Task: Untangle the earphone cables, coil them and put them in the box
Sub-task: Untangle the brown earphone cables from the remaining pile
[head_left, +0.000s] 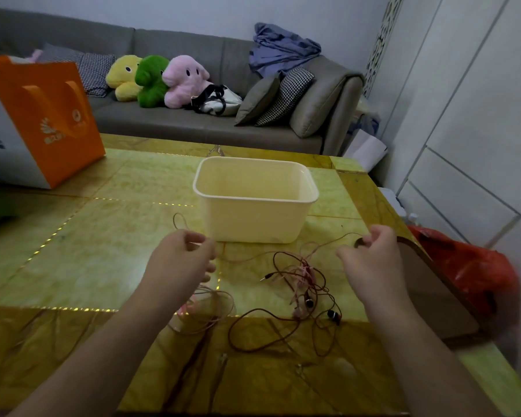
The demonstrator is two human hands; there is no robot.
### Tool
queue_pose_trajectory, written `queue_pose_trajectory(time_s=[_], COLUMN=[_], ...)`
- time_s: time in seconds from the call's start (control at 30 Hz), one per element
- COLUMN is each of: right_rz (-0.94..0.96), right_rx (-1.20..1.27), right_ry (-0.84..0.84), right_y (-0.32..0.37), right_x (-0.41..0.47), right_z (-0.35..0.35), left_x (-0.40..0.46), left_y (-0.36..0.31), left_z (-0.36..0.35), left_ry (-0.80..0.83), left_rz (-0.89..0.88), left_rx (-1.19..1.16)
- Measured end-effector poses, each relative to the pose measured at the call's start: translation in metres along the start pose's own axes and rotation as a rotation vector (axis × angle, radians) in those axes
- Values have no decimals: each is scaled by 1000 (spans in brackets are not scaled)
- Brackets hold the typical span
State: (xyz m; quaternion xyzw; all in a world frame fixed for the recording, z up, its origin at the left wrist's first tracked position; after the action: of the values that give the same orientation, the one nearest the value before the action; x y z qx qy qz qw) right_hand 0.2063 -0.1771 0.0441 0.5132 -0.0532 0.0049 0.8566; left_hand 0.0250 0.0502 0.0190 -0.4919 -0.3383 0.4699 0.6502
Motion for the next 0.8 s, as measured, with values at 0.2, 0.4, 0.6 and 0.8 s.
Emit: queue_pose_trajectory(time_s=[0.2,0.4,0.6,0.8], right_rz=[582,520,423,283], right_rx=[-305,-451,-496,-267], right_ry=[-89,255,259,153], right_y=[13,2,-12,-11], right_x=[-18,-30,-18,-1], right_z=[-2,-24,-29,-20], left_x=[-54,-75,-62,-36], left_y=[1,18,16,4], left_z=[-35,-63,-55,-39], left_ry=[405,449,399,264], left_rz=[-586,-787,-592,131], left_rx=[510,706,644,-179])
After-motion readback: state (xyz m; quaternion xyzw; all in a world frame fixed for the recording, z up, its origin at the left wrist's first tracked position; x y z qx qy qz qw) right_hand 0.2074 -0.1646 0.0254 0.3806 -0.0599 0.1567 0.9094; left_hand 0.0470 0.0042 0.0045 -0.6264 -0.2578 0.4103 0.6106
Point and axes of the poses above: each hand's wrist, its own x-axis towards the middle knuckle, its own z-axis out of the back of the hand, y = z × x, the point moved 3 cm from there along x, towards the middle knuckle, and after that the axes turned 15 degrees about -y, right-handed, at the moved point
